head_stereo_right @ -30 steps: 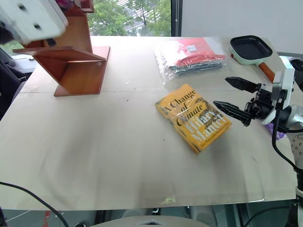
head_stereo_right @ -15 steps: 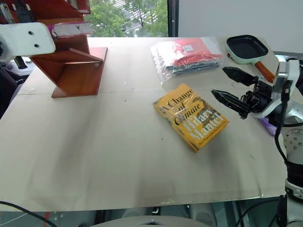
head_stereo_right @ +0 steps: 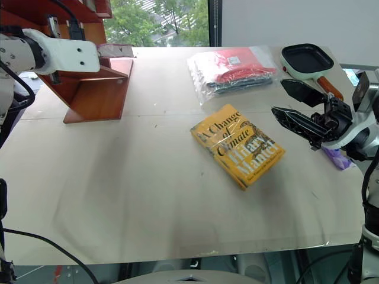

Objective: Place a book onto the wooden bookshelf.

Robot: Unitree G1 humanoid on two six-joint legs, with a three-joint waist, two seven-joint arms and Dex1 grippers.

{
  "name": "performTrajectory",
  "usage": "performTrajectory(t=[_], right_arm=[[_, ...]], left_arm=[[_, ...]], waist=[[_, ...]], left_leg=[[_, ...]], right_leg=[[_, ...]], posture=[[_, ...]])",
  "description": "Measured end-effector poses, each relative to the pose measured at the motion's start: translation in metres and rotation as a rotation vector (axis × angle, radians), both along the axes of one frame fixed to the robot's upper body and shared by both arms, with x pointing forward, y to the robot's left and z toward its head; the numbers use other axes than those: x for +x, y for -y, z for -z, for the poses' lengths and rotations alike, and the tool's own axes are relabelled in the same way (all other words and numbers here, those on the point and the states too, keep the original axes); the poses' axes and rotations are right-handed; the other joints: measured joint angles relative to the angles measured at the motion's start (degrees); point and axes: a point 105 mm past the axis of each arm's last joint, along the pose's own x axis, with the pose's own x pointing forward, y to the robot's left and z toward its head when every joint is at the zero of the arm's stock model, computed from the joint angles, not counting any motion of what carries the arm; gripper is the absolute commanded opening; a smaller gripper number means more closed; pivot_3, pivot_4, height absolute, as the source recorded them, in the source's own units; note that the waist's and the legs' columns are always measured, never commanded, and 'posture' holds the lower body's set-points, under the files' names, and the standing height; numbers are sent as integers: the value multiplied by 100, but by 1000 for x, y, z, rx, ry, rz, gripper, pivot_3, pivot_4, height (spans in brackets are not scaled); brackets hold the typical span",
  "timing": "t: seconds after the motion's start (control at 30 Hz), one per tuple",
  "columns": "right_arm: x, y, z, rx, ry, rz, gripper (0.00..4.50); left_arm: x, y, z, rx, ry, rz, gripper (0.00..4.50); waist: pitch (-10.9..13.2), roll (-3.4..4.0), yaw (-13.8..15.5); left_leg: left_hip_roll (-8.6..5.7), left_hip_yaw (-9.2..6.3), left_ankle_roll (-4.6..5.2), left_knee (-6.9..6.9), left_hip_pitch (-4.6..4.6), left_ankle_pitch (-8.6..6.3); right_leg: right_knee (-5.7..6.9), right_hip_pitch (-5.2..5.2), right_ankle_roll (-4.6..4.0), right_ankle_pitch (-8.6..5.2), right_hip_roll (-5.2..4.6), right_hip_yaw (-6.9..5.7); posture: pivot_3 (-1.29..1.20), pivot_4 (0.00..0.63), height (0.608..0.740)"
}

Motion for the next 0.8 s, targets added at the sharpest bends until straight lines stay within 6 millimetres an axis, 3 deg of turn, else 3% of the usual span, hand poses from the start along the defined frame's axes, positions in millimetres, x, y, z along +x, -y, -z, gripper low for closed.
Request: performTrajectory(t=[0.03, 0.07, 0.3, 0.5, 0.7, 0.8], right_arm=[[0, 0, 1, -4, 0, 1, 4500], [0, 1, 2, -6, -2, 2, 4500], [0, 5, 5, -14, 2, 28, 4500], [1, 6, 6, -21, -1, 38, 4500], [2, 15, 15, -97, -20, 63, 4500], [6, 27, 30, -153, -47, 104, 4500]], left_arm=[[2, -4, 4, 15, -21, -19, 1040], [3, -8, 4, 23, -30, -43, 1235], [1, -28, -13, -5, 15, -171, 4416], [-6, -34, -20, -100, 85, -205, 4416], [-20, -30, -10, -186, 130, -148, 4416], [-30, -13, -32, -212, 289, -41, 4416]], waist=[[0, 0, -4], [0, 0, -10], [0, -1, -58], [-1, -1, -80], [-4, -6, -78], [-8, -15, -25]], left_leg=[[0, 2, 0, 0, 0, 0], [0, 2, 0, 0, 0, 0], [0, 5, 0, 0, 2, 0], [1, 0, 0, 3, 1, 0], [2, -3, 0, 5, -1, 0], [2, -1, 0, 10, -1, 0]], right_leg=[[0, -1, 0, 0, 1, 0], [1, -1, 0, 0, 2, 0], [4, -2, 0, 0, 2, -1], [4, -3, 0, 0, -1, 6], [2, -4, 0, 0, -5, 9], [-2, -4, 0, 0, -7, 10]], posture=[[0, 150, 720], [0, 150, 720], [0, 150, 720], [0, 150, 720], [0, 150, 720], [0, 150, 720]])
